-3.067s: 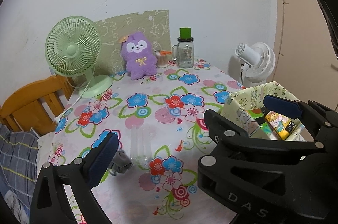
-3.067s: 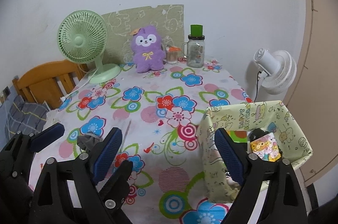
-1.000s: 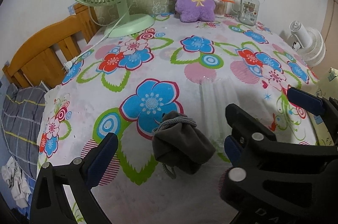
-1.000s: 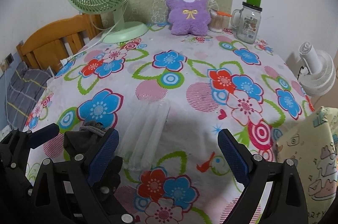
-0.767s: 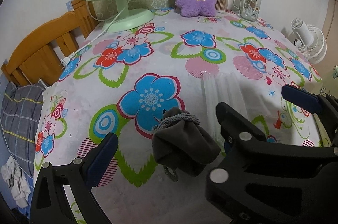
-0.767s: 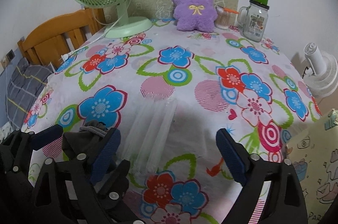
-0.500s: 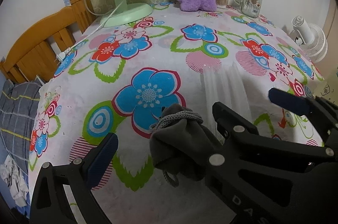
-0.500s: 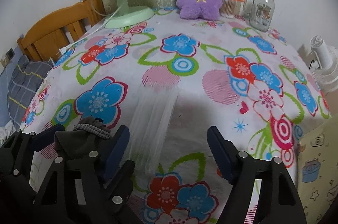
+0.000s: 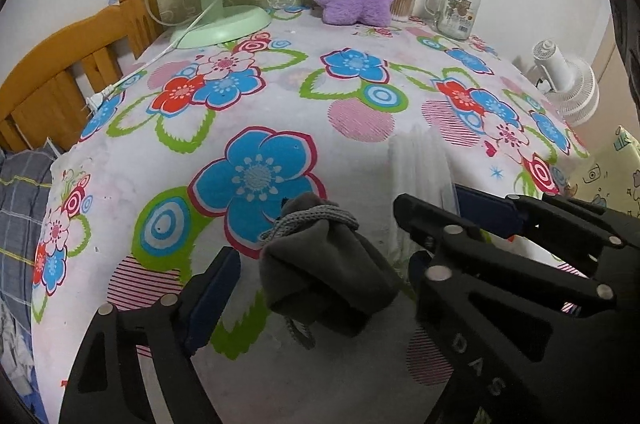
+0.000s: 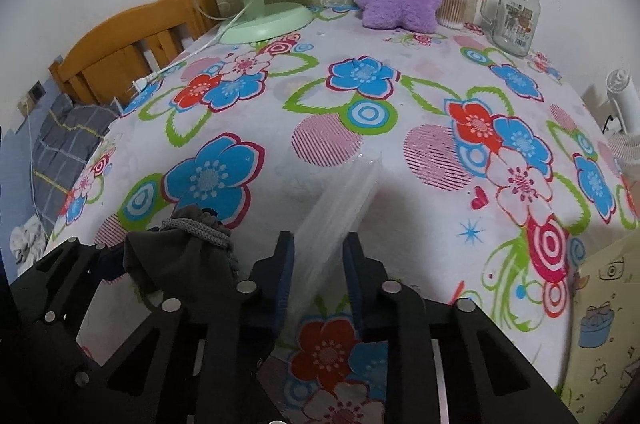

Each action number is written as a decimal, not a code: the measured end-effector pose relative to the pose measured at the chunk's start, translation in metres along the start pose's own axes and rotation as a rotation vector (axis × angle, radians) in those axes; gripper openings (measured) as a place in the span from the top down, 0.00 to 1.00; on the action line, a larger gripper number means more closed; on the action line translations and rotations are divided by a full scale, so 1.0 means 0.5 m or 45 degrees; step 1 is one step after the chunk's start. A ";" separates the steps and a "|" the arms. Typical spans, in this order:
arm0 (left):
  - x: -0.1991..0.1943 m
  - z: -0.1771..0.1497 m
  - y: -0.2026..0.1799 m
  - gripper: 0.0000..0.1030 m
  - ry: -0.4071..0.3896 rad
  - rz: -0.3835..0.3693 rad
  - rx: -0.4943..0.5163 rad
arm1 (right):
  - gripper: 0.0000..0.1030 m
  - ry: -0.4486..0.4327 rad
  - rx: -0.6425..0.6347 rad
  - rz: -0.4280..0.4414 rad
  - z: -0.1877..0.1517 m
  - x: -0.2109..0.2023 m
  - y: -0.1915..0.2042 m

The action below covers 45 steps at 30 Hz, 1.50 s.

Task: Organize soft objects
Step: 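Grasp the grey cloth with the left tool while the right tool grasps the clear straws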

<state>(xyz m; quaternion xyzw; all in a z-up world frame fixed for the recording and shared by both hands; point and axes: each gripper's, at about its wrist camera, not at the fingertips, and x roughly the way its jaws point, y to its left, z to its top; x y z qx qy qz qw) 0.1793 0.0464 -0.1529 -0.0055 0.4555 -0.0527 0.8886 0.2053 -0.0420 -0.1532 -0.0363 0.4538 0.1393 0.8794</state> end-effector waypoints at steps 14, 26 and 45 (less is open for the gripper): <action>-0.022 -0.011 -0.052 0.55 -0.005 -0.071 0.064 | 0.82 -0.016 0.043 -0.027 -0.023 -0.027 -0.034; -0.047 -0.019 -0.087 0.58 -0.038 -0.050 0.099 | 0.86 -0.054 0.064 -0.049 -0.042 -0.067 -0.055; -0.108 -0.036 -0.100 0.58 -0.117 -0.037 0.106 | 0.88 -0.139 0.049 -0.087 -0.062 -0.145 -0.047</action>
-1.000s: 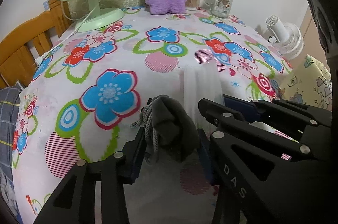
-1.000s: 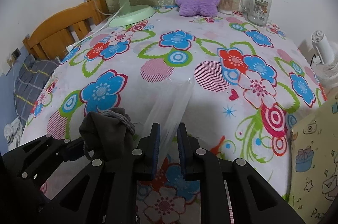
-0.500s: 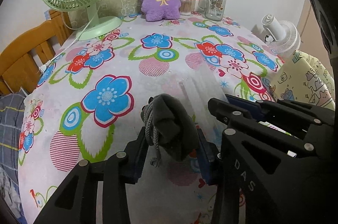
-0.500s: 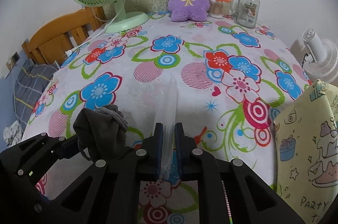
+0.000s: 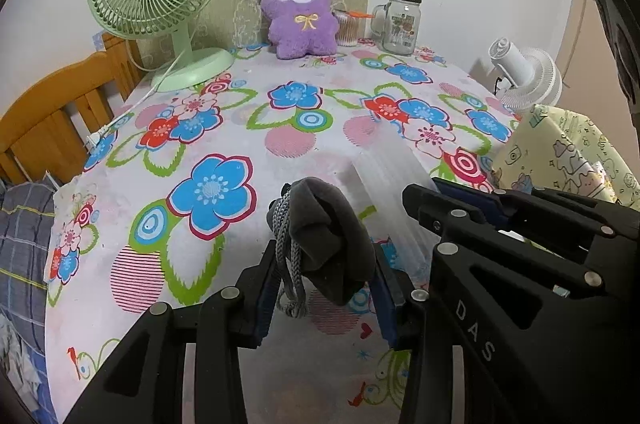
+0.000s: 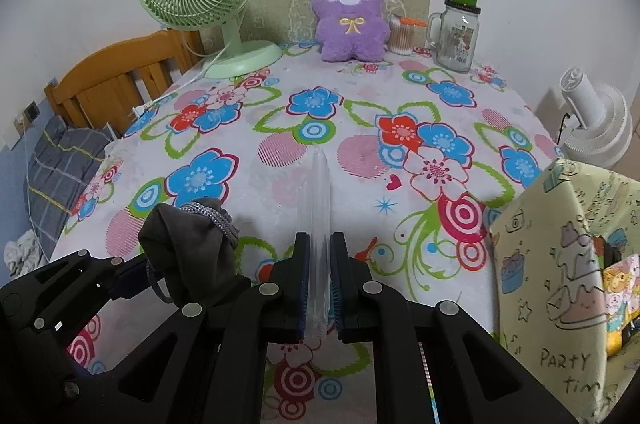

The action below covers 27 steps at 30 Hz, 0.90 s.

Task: Organize soft objects
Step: 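Grasp the grey cloth with the left tool while the right tool grasps the clear straws, then lift the grey cloth and clear straws off the table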

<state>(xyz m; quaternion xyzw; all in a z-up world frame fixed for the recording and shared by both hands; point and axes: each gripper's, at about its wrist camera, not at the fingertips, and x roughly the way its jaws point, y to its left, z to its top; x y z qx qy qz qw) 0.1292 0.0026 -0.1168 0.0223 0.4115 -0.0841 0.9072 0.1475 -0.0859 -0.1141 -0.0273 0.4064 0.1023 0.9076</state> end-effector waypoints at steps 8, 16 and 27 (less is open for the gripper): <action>-0.030 -0.003 -0.019 0.58 -0.042 0.010 0.031 | 0.88 -0.030 -0.001 -0.014 -0.009 -0.035 -0.001; -0.044 -0.024 -0.023 0.58 -0.043 0.014 0.041 | 0.88 0.008 -0.016 -0.013 -0.037 -0.043 -0.001; -0.014 -0.049 0.002 0.59 0.014 0.040 0.019 | 0.68 0.147 0.036 -0.014 -0.052 0.017 -0.003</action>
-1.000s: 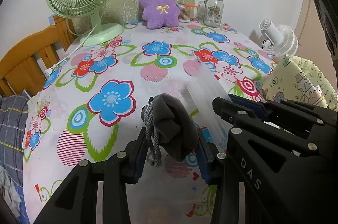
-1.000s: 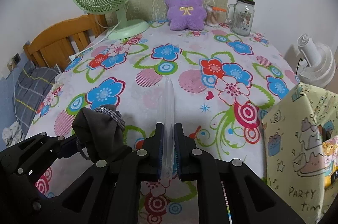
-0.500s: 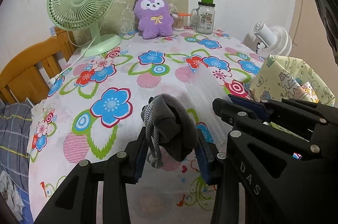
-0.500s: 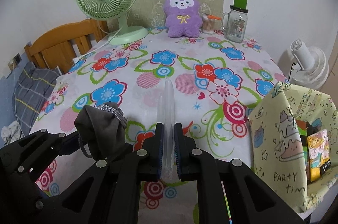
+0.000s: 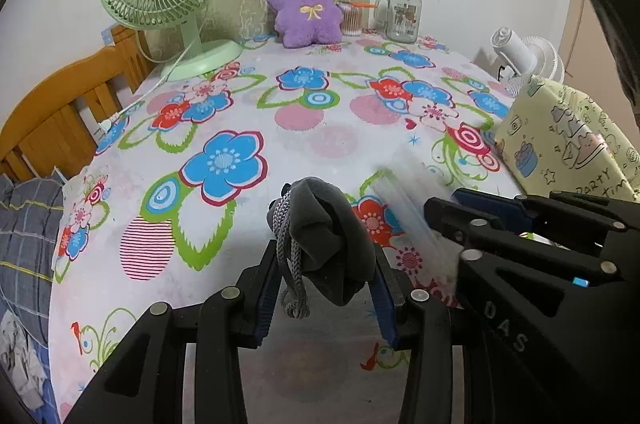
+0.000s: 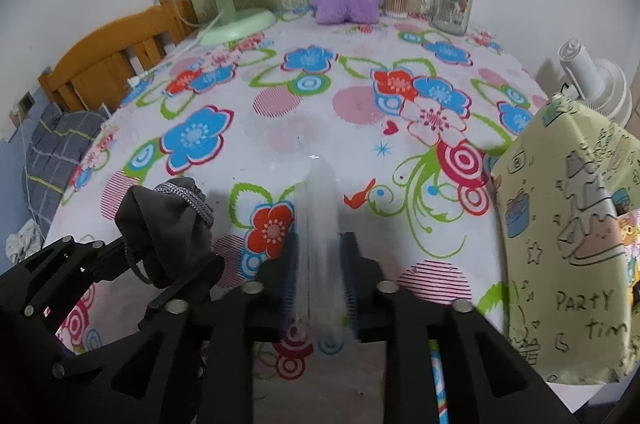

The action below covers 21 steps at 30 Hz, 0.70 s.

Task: Organize soft objects
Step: 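Lift the grey cloth and clear straws off the table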

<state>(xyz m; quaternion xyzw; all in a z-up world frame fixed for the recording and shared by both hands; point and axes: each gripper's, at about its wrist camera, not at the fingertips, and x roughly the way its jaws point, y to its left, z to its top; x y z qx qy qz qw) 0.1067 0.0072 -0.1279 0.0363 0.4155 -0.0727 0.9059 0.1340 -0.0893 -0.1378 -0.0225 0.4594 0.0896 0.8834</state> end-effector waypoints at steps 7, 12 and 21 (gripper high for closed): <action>0.027 -0.005 0.013 0.59 0.038 0.004 -0.011 | 0.59 0.054 -0.001 -0.023 0.004 0.036 -0.003; 0.045 -0.010 0.019 0.59 0.065 0.016 -0.018 | 0.59 0.053 -0.001 -0.009 0.003 0.051 0.000; 0.052 -0.013 0.023 0.61 0.072 0.025 -0.007 | 0.63 0.028 -0.026 -0.043 0.004 0.062 0.011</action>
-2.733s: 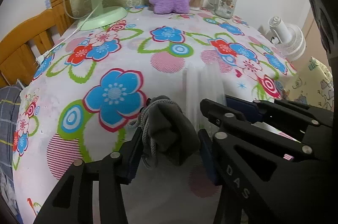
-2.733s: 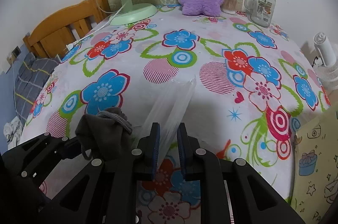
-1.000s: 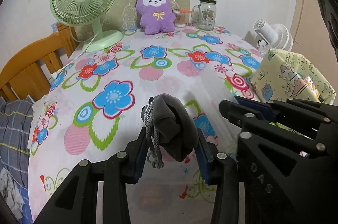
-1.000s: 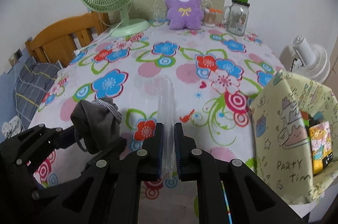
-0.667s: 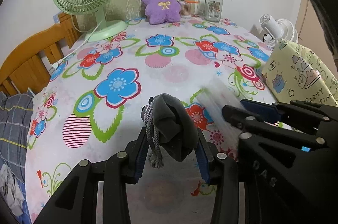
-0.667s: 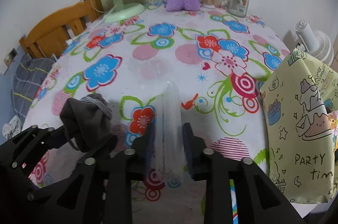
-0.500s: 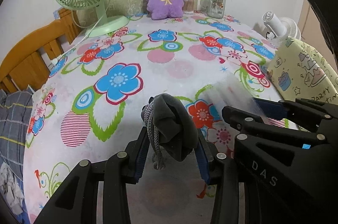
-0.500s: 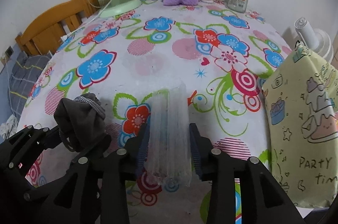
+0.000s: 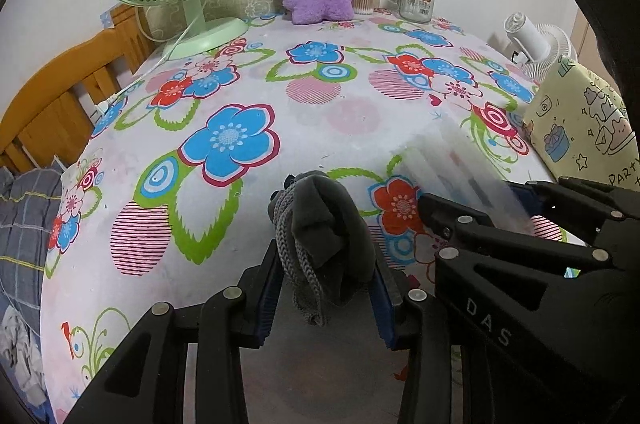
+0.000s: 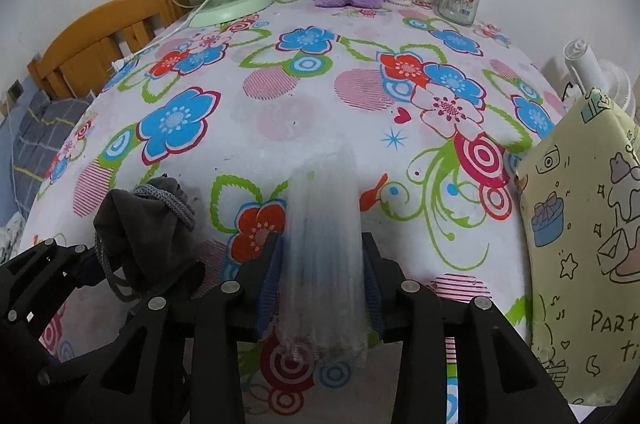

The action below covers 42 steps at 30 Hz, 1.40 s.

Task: Organize soft objects
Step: 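Lift the grey cloth and clear straws off the table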

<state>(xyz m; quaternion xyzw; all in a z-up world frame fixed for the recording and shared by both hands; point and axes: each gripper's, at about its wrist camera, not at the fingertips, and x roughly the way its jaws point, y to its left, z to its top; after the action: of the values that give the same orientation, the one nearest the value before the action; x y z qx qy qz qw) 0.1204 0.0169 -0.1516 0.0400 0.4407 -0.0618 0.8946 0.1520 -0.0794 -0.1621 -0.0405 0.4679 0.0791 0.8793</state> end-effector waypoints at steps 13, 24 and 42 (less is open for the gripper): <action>-0.014 0.010 -0.017 0.62 -0.030 -0.016 0.023 | 0.84 -0.060 -0.040 0.003 0.000 -0.043 0.006; -0.062 0.015 -0.047 0.62 -0.100 -0.026 0.034 | 0.84 -0.144 -0.026 0.002 -0.005 -0.107 -0.008; -0.159 0.033 -0.086 0.62 -0.222 -0.023 0.066 | 0.84 -0.272 -0.020 -0.021 -0.004 -0.225 -0.032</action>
<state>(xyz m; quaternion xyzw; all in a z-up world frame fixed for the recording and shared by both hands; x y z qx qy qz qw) 0.0789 -0.0215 -0.0791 0.0536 0.3599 -0.0844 0.9276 0.0916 -0.1068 -0.0700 -0.0427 0.3706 0.0793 0.9244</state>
